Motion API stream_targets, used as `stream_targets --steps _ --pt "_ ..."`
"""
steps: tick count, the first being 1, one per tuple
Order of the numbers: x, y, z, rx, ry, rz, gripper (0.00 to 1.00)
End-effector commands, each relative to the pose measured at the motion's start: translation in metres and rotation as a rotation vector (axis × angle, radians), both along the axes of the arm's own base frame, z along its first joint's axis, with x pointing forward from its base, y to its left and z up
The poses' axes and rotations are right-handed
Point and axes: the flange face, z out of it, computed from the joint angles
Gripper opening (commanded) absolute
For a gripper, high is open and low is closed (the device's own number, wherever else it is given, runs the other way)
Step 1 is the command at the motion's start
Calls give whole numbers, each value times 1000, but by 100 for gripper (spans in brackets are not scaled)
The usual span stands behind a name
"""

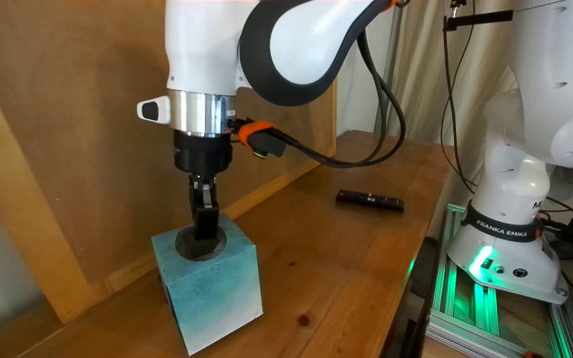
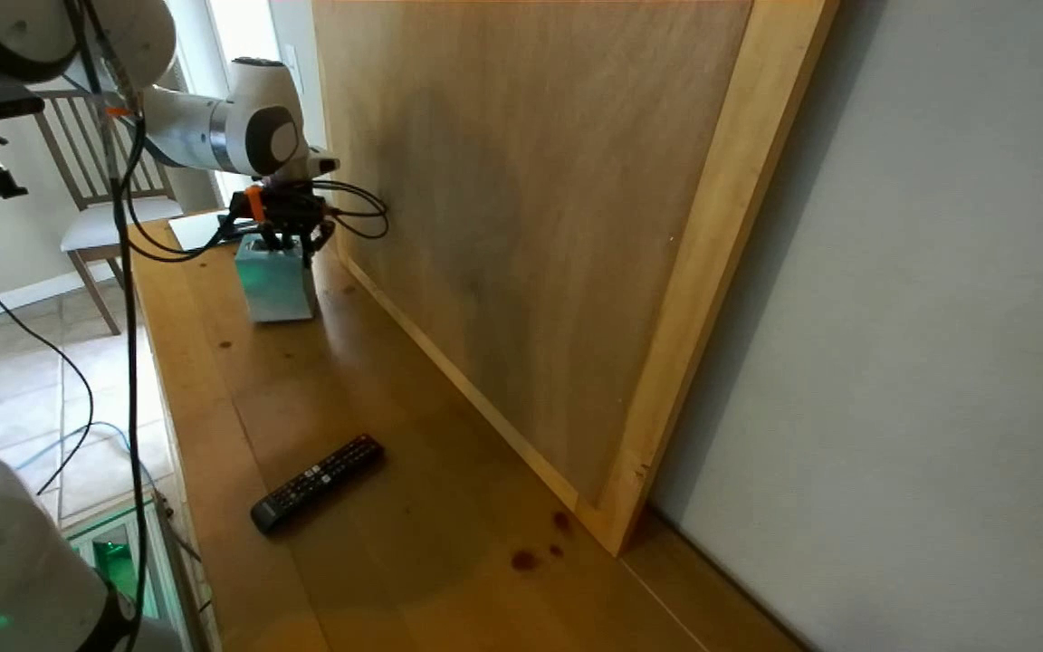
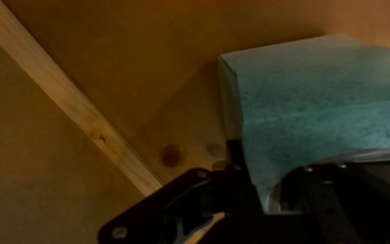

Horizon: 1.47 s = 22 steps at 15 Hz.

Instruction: Move the blue tissue box to the left.

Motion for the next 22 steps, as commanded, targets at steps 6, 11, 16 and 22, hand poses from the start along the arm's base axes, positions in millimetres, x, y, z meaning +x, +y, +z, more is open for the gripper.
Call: stream_targets --steps 6,11,16,22 --pt "5 18 15 4 -25 7 38" --pt "-5 30 46 -6 -68 30 73" --pt "-21 26 76 -53 -32 -83 100" --pt "-87 7 140 -80 -15 -367 100"
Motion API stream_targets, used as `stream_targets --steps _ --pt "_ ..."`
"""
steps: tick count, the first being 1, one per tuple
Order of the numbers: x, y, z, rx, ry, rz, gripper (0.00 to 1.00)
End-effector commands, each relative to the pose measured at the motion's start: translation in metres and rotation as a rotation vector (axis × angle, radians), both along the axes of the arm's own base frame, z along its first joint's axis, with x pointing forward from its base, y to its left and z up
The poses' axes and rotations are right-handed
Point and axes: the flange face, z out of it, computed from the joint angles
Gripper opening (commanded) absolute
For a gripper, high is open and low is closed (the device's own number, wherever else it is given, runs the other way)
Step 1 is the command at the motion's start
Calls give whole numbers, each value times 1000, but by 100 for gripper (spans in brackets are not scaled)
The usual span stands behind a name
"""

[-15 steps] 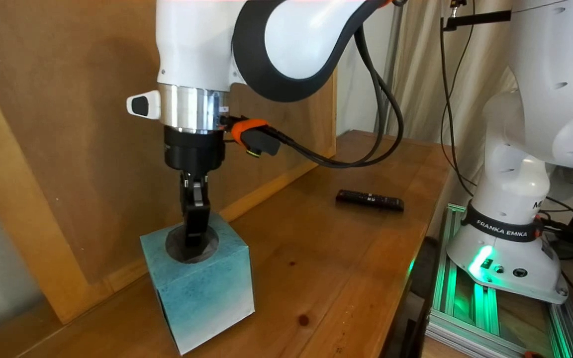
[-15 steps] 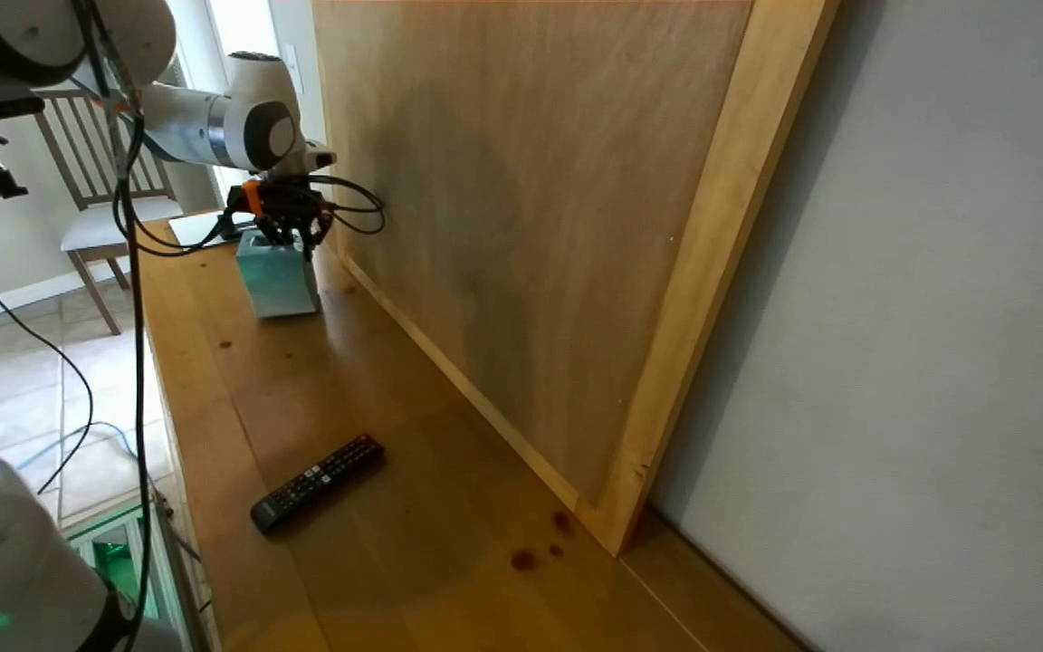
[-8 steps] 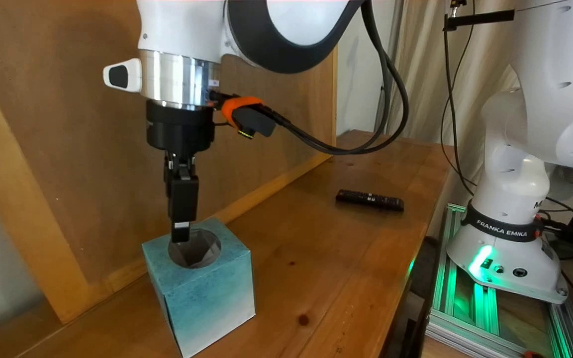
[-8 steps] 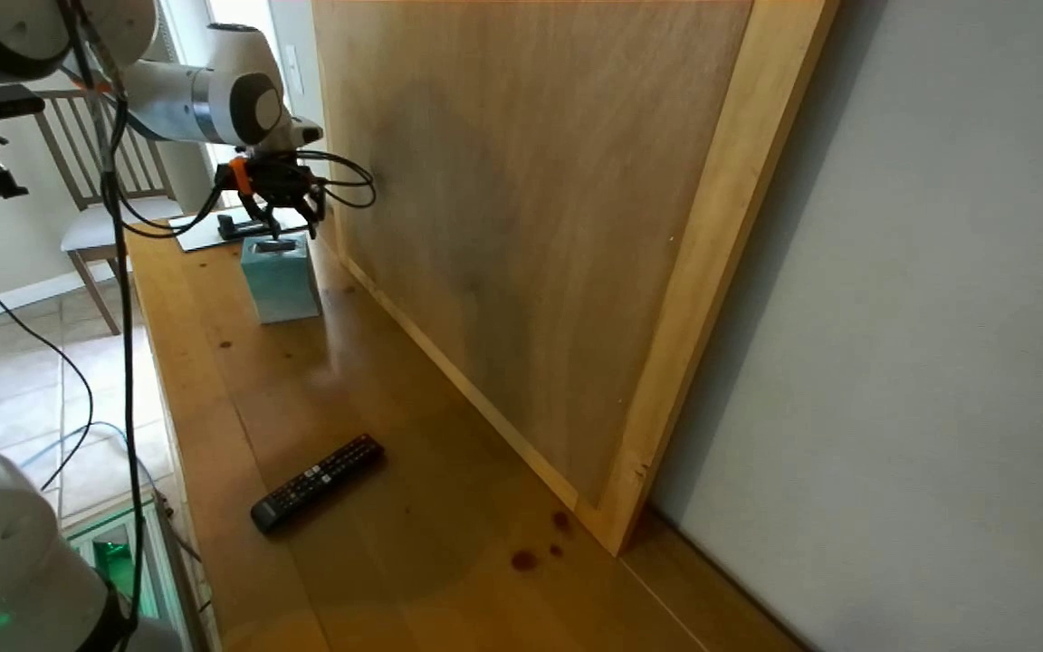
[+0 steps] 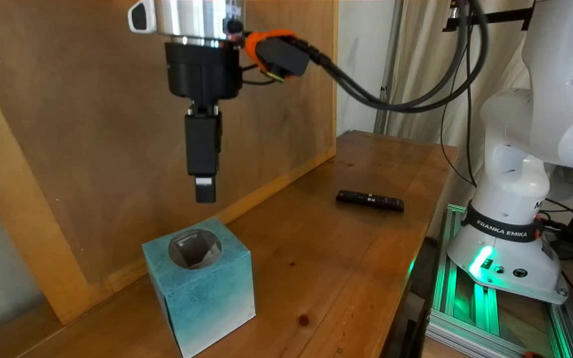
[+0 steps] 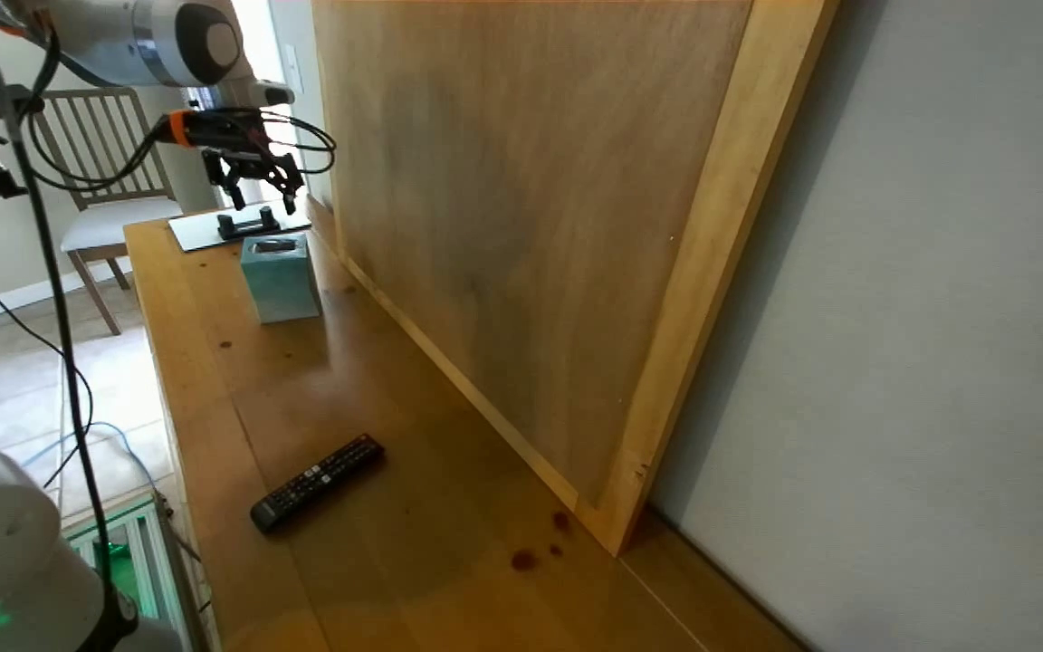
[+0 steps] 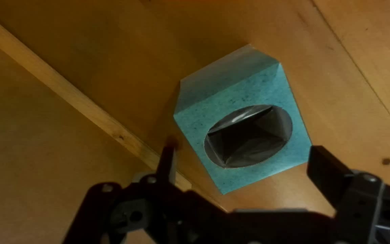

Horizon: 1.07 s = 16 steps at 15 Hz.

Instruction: Move the blue tissue box to the left.

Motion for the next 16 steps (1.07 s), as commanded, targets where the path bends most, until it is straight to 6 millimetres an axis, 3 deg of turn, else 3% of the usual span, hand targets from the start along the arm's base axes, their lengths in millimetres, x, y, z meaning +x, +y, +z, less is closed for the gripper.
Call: stream_targets --steps 1,7,9,10,11,13,16 --pt "-57 -17 44 -1 -32 -188 100" --pt "-158 -65 94 -42 -117 -492 100" --pt "-185 -84 107 17 -128 -571 100" --pt "-194 -90 113 38 -155 -585 100" --pt "-173 -65 109 -15 -128 -519 100" --pt "-191 -80 118 15 -156 -547 100" --pt "-196 -88 116 19 -168 -560 100"
